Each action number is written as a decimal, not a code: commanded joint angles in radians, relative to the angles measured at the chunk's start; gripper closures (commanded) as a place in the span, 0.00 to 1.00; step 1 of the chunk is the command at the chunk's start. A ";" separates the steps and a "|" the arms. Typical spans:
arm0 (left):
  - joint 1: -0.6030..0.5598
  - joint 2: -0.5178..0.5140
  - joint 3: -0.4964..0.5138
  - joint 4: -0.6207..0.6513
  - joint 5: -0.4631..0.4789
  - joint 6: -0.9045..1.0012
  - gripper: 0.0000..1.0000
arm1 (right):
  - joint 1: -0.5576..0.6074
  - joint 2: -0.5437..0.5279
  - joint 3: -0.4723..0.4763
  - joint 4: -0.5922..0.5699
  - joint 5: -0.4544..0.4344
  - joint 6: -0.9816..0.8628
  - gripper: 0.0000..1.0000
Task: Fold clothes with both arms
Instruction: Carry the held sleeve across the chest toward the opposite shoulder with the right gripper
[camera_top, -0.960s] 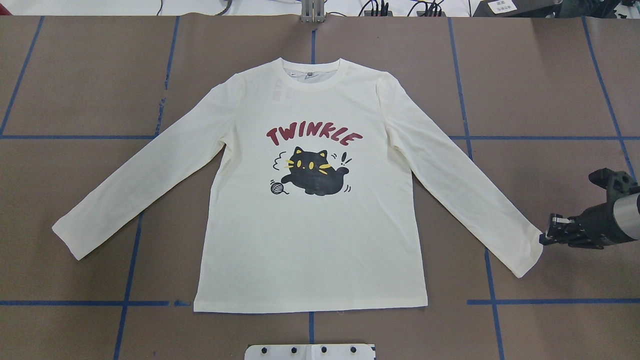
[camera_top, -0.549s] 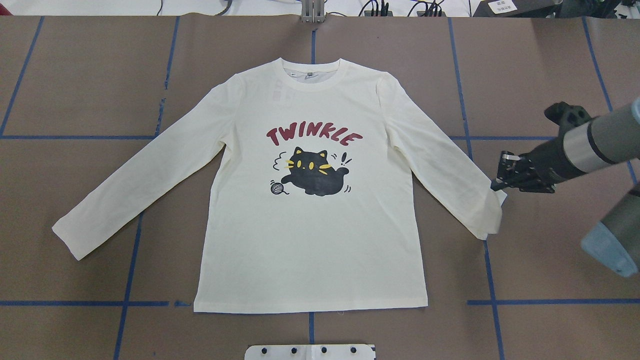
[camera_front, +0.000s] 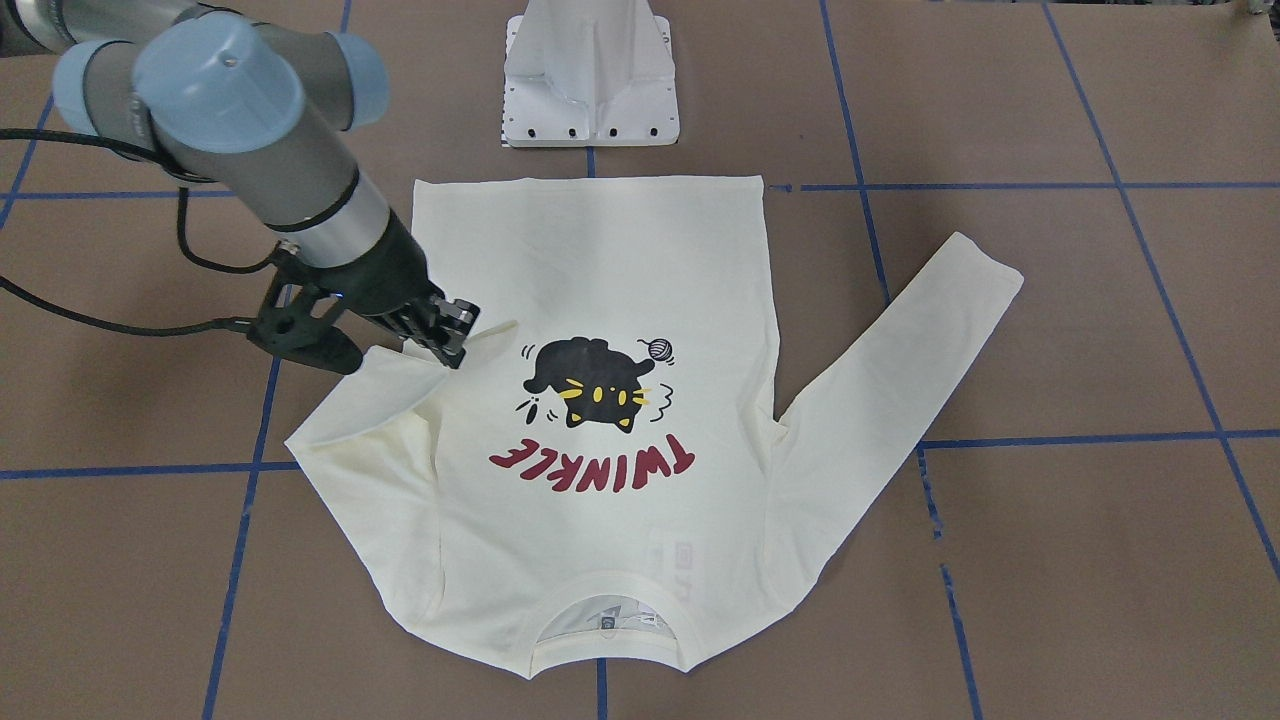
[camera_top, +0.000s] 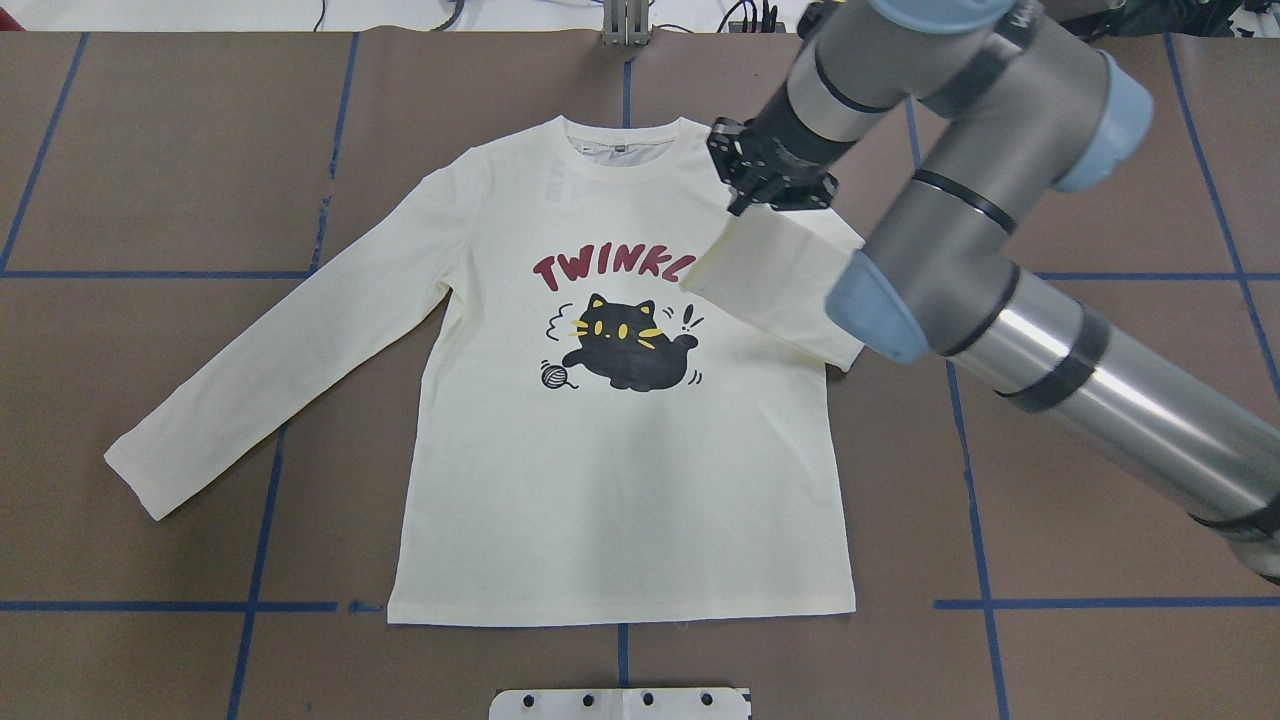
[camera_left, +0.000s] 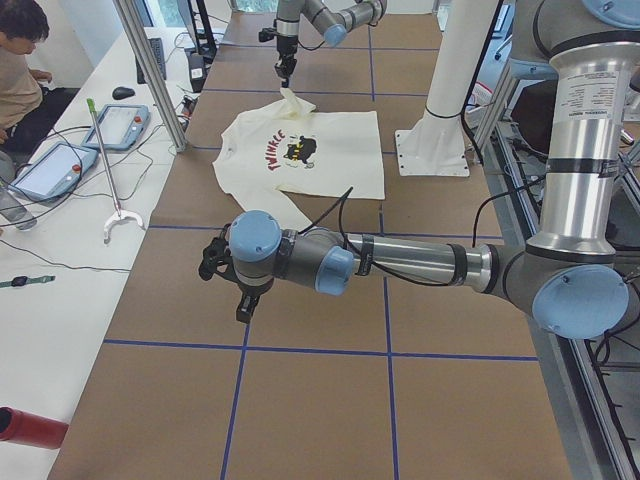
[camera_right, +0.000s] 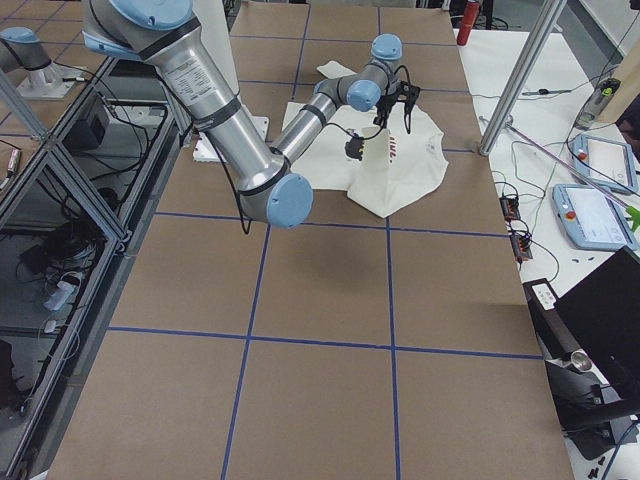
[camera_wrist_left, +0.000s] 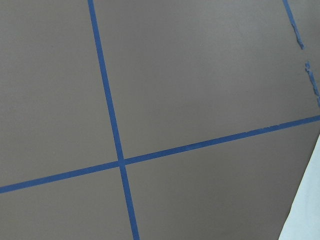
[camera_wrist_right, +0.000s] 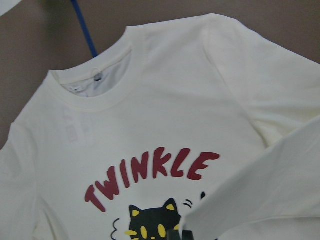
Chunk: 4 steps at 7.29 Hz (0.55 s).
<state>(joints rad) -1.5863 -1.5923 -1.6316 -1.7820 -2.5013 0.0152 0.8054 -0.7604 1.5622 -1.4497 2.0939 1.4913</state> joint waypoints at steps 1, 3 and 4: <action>0.002 0.002 0.006 -0.020 -0.027 -0.001 0.00 | -0.139 0.321 -0.381 0.127 -0.186 0.006 1.00; 0.011 0.000 0.009 -0.020 -0.028 -0.001 0.00 | -0.279 0.430 -0.555 0.243 -0.363 -0.003 1.00; 0.017 0.000 0.012 -0.020 -0.030 -0.001 0.00 | -0.322 0.449 -0.636 0.349 -0.406 -0.005 1.00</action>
<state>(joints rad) -1.5764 -1.5920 -1.6231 -1.8017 -2.5289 0.0139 0.5527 -0.3513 1.0327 -1.2210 1.7644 1.4894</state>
